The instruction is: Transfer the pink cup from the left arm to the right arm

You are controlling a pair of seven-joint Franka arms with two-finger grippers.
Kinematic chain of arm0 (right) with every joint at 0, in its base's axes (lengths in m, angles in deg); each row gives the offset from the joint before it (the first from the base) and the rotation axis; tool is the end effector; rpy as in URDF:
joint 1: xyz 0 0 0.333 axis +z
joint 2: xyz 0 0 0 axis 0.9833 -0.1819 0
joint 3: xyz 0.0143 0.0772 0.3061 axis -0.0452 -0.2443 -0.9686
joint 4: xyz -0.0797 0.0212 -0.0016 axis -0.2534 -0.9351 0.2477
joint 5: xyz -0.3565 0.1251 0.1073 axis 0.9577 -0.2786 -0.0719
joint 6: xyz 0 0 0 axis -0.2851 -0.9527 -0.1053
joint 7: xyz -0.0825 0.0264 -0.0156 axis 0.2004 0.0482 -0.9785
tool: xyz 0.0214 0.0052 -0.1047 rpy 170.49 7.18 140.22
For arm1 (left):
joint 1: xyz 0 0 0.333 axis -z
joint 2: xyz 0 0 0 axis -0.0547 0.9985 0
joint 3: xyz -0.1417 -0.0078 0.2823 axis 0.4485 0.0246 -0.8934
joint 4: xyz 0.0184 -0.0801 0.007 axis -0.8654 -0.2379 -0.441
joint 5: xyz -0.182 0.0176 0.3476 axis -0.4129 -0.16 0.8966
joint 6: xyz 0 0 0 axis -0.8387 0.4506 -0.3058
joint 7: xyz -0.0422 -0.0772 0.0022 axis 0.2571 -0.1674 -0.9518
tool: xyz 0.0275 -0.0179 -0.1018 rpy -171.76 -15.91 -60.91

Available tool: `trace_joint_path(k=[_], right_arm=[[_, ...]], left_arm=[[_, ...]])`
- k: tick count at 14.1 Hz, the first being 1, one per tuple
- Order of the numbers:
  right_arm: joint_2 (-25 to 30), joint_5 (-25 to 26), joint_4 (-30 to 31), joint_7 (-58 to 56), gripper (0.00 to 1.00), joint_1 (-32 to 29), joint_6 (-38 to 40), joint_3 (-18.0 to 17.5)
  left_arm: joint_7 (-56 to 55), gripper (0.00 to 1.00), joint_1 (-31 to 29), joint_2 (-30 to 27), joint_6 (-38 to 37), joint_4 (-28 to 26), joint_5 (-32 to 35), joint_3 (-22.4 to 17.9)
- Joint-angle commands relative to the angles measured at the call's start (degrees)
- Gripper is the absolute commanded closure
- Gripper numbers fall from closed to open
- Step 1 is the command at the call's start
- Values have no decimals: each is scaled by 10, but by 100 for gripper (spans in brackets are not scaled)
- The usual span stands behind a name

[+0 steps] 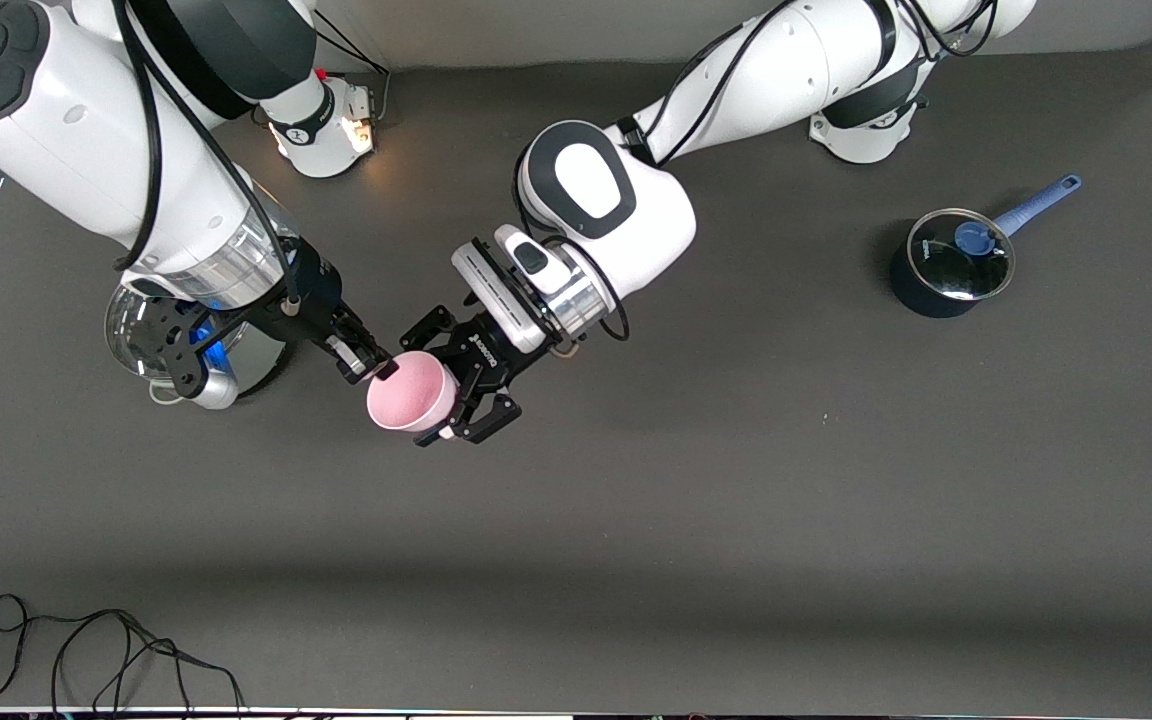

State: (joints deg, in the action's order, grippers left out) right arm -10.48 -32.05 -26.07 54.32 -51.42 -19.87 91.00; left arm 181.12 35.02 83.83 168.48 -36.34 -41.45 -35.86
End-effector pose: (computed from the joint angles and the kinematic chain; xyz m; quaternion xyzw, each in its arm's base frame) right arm 0.6200 0.2984 0.6272 -0.8875 0.4411 -0.0064 0.1330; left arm 0.5791 -0.5499 0.4535 0.6558 -0.3586 0.6103 0.2624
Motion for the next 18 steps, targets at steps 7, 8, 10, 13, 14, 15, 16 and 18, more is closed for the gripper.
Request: trace_joint_path(k=[7,8,10,13,14,15,16,18], right_arm=[[-5,8,-19,12,100,-1,13,17],[-6,8,-23,11,100,-5,6,26],[-16,8,-31,4,100,-24,3,45],[-17,8,-29,-62,100,-81,8,48],[-18,9,-27,-82,100,-104,9,48],[-17,17,-25,-109,100,-129,9,48],[-17,29,-24,-143,100,-151,11,47],[-17,46,-24,-232,100,-196,16,48]], left_arm=[[-30,0,-9,-9,2,0,19,-28],[-30,0,-15,-9,-5,-5,21,-29],[-28,0,-60,-24,-47,-42,39,-31],[-28,0,-158,-66,-168,-145,63,-29],[-28,0,-187,-79,-207,-172,69,-30],[-28,0,-217,-89,-252,-197,84,-30],[-29,0,-248,-98,-293,-220,96,-30],[-30,0,-315,-111,-397,-254,119,-31]])
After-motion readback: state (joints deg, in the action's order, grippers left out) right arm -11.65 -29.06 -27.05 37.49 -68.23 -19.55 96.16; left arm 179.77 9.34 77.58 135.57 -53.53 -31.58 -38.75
